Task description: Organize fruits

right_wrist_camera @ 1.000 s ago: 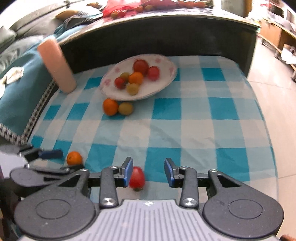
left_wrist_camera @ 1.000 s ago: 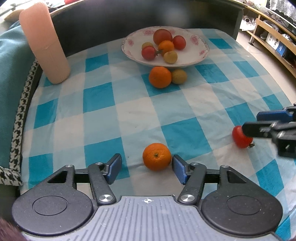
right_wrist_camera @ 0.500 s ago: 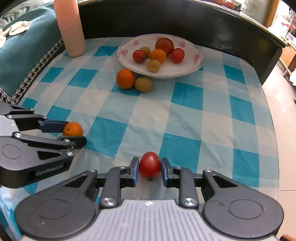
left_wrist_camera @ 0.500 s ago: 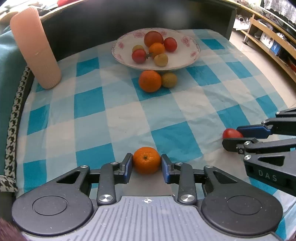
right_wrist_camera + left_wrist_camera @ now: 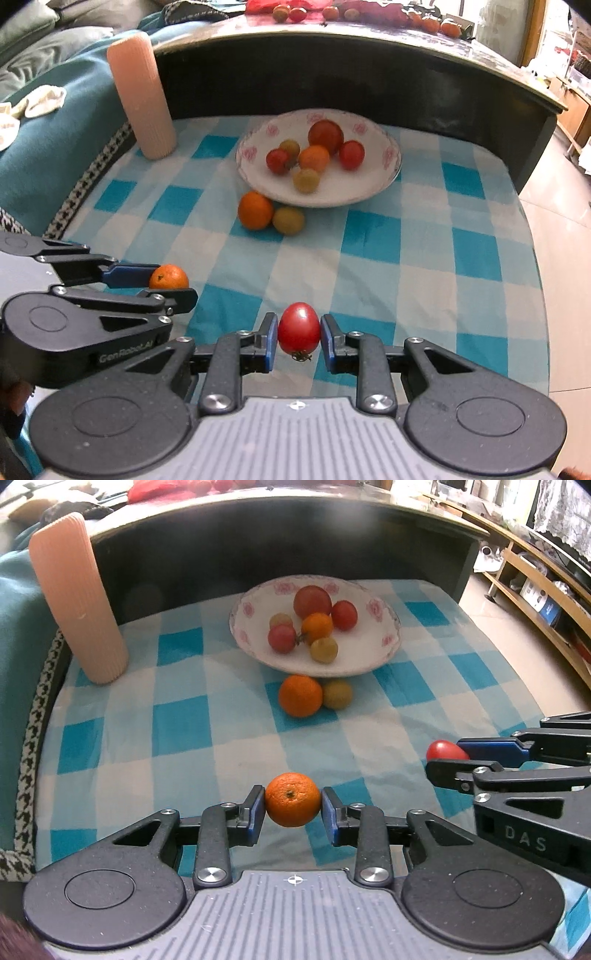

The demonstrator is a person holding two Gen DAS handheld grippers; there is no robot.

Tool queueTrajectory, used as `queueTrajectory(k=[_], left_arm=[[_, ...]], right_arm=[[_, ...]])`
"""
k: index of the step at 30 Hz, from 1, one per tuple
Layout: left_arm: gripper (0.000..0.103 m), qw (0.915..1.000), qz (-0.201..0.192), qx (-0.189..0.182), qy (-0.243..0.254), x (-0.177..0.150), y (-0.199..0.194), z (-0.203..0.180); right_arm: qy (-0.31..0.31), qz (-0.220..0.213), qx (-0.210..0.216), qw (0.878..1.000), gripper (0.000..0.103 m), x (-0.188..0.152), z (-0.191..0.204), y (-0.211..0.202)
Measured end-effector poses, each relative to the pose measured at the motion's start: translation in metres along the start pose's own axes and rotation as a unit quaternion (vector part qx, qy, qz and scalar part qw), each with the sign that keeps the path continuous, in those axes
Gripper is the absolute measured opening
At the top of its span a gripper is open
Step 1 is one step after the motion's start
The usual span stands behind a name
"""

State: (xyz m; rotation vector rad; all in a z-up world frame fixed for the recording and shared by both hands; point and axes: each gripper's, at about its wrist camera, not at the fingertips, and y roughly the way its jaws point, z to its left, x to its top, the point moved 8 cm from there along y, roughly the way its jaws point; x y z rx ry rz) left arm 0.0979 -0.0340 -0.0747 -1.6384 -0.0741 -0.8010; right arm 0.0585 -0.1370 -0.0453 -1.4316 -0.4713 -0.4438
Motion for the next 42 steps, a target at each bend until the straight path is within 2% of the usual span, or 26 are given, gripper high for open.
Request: queueTrajectory(k=[11, 22, 32, 42], left_arm=[[0.041, 0.9998, -0.021, -0.002, -0.006, 0.045, 0.008, 0.001], [0.04, 0.9995, -0.031, 0.005, 0.002, 0.088, 0.034, -0.001], [0.04, 0.9996, -0.022, 0.015, -0.005, 0.103, 0.056, 0.009], [0.041, 0.9995, -0.022, 0.019, -0.011, 0.106, 0.068, 0.013]], right_arm=[[0.008, -0.026, 0.007, 1.0, 0.041, 0.04, -0.007, 0.01], [0.02, -0.041, 0.001, 0.999, 0.041, 0.081, -0.033, 0.031], [0.023, -0.042, -0.002, 0.999, 0.041, 0.104, -0.047, 0.059], [0.03, -0.043, 0.001, 0.999, 0.041, 0.112, -0.052, 0.079]])
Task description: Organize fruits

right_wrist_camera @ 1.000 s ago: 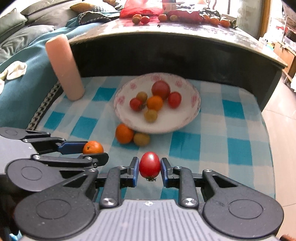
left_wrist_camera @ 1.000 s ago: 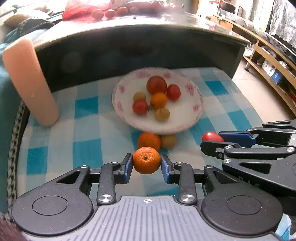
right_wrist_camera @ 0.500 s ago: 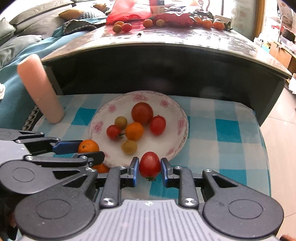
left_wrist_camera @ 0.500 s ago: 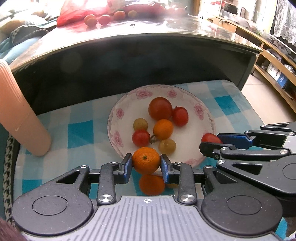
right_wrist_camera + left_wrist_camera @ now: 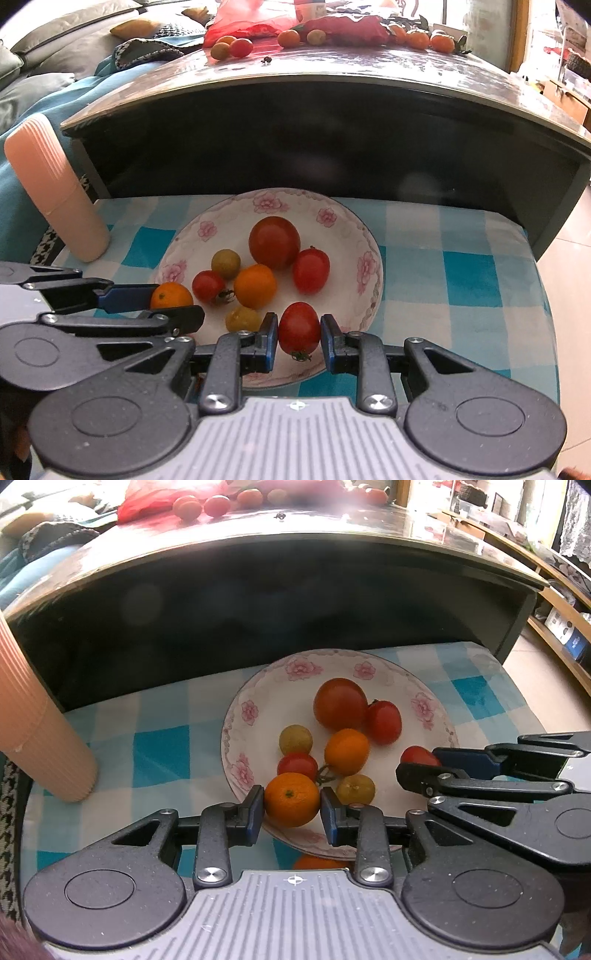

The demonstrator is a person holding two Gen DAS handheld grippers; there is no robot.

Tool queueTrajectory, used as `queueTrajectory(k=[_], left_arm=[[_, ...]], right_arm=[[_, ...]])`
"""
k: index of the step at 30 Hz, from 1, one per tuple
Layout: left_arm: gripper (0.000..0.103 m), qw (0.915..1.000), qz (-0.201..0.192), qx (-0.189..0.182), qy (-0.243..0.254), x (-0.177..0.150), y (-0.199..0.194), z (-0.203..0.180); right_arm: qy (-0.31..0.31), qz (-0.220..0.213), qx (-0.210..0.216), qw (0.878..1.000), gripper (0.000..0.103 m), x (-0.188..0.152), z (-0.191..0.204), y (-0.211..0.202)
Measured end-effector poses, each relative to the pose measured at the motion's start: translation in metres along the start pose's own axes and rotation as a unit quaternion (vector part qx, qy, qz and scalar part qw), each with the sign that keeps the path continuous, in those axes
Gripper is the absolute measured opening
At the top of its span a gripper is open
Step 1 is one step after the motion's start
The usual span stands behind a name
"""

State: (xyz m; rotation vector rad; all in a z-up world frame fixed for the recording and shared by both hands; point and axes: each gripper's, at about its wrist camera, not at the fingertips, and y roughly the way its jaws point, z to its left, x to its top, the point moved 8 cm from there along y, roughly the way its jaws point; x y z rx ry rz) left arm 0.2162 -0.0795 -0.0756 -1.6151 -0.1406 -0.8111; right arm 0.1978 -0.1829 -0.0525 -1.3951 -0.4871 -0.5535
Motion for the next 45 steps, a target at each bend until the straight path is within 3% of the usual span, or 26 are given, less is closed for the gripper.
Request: queueTrajectory(k=[10, 16, 34, 45], left_arm=[[0.059, 1.0, -0.005, 0.001, -0.007, 0.002, -0.001, 0.003], [0.063, 0.9998, -0.014, 0.004, -0.012, 0.005, -0.006, 0.006], [0.068, 0.9995, -0.027, 0.003, -0.018, -0.005, -0.036, 0.008], [0.073, 0.9997, -0.021, -0.004, -0.01, -0.027, -0.055, 0.003]], right_arm=[[0.016, -0.009, 0.008, 1.0, 0.042, 0.002, -0.005, 0.006], [0.023, -0.018, 0.003, 1.0, 0.042, 0.004, -0.008, 0.004], [0.017, -0.037, -0.005, 0.999, 0.042, 0.009, 0.0, -0.019], [-0.003, -0.026, -0.012, 1.0, 0.042, -0.013, 0.014, -0.045]])
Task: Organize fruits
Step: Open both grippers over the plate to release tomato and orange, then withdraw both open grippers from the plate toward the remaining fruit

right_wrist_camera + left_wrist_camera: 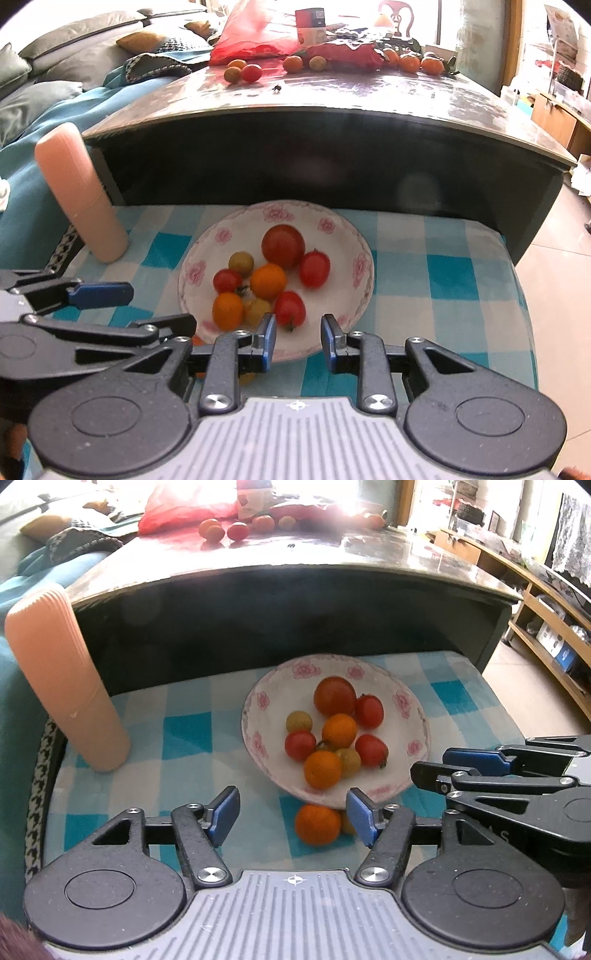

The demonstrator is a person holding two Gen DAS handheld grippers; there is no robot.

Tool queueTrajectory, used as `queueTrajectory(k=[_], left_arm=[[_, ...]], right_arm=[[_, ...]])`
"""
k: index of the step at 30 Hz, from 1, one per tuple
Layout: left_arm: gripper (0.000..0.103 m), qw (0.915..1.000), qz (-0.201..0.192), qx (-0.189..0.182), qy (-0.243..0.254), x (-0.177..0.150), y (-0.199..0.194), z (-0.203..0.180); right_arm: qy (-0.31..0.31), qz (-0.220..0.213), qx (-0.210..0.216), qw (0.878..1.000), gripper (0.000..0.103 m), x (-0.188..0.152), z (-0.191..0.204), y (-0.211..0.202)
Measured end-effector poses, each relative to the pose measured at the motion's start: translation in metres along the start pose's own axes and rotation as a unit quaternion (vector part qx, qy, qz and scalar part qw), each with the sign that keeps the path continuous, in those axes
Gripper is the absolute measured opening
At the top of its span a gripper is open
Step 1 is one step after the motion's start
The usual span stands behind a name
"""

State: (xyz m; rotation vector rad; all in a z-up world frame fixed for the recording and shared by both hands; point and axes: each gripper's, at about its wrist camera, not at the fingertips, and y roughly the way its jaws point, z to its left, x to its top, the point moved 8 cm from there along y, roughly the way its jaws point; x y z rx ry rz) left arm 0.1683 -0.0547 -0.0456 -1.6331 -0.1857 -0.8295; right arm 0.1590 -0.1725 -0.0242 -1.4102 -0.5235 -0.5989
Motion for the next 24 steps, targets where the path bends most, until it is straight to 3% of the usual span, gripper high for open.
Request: queueTrajectory(k=[12, 24], left_arm=[[0.074, 0.9997, 0.015, 0.005, -0.02, -0.017, -0.001, 0.027], [0.076, 0.9991, 0.025, 0.008, -0.033, -0.021, 0.006, 0.048]], right_arm=[[0.005, 0.039, 0.019, 0.999, 0.044, -0.036, 0.008, 0.001], [-0.072, 0.031, 0.039, 0.996, 0.047, -0.057, 0.032, 0.03]])
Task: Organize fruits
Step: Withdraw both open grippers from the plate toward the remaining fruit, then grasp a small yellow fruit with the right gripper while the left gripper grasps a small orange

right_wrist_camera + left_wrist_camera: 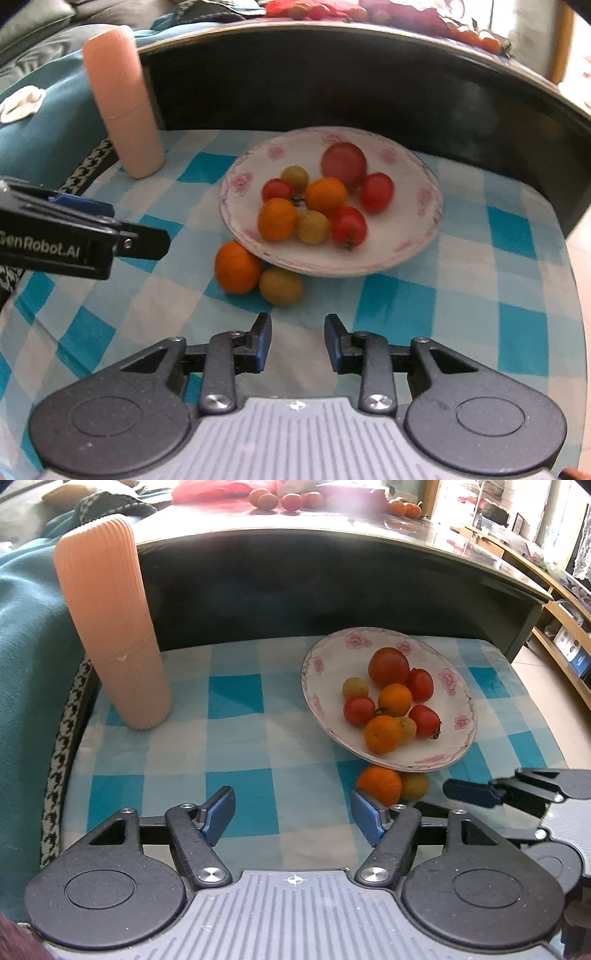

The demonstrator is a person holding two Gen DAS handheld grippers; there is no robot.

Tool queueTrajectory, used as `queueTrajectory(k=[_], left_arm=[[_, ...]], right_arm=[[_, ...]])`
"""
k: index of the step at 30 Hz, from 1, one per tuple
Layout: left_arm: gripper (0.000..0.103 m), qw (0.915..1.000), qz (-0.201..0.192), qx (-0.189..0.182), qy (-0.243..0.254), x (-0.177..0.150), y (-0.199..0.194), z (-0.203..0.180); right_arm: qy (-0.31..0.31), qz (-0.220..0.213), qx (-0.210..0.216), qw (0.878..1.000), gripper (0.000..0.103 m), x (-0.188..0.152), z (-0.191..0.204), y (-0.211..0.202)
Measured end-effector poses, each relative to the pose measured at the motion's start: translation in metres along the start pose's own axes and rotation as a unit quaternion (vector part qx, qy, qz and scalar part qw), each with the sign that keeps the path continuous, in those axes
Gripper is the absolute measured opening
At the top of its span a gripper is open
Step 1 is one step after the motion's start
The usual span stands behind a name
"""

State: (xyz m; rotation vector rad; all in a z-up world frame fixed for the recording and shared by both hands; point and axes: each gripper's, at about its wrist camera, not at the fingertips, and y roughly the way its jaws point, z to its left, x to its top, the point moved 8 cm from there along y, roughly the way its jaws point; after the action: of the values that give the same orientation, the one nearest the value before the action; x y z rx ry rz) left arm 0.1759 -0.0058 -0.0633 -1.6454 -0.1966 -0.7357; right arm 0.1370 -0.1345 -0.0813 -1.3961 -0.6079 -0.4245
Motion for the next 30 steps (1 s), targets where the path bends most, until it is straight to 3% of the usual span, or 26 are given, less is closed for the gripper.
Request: queueTrajectory(k=[13, 16, 25, 30], left_arm=[[0.078, 0.9998, 0.014, -0.004, 0.011, -0.006, 0.012, -0.002], [0.078, 0.9997, 0.011, -0.014, 0.017, -0.006, 0.012, -0.009], [0.078, 0.9984, 0.007, -0.047, 0.031, -0.007, 0.026, -0.035], [0.078, 0.9985, 0.008, -0.045, 0.029, -0.006, 0.044, -0.043]], right_arm=[[-0.027, -0.03, -0.003, 0.999, 0.048, 0.013, 0.007, 0.022], [-0.03, -0.025, -0.005, 0.999, 0.043, 0.014, 0.009, 0.022], [-0.011, -0.013, -0.016, 1.0, 0.042, 0.0, -0.008, -0.004], [0.009, -0.004, -0.023, 1.0, 0.042, -0.018, -0.021, -0.023]])
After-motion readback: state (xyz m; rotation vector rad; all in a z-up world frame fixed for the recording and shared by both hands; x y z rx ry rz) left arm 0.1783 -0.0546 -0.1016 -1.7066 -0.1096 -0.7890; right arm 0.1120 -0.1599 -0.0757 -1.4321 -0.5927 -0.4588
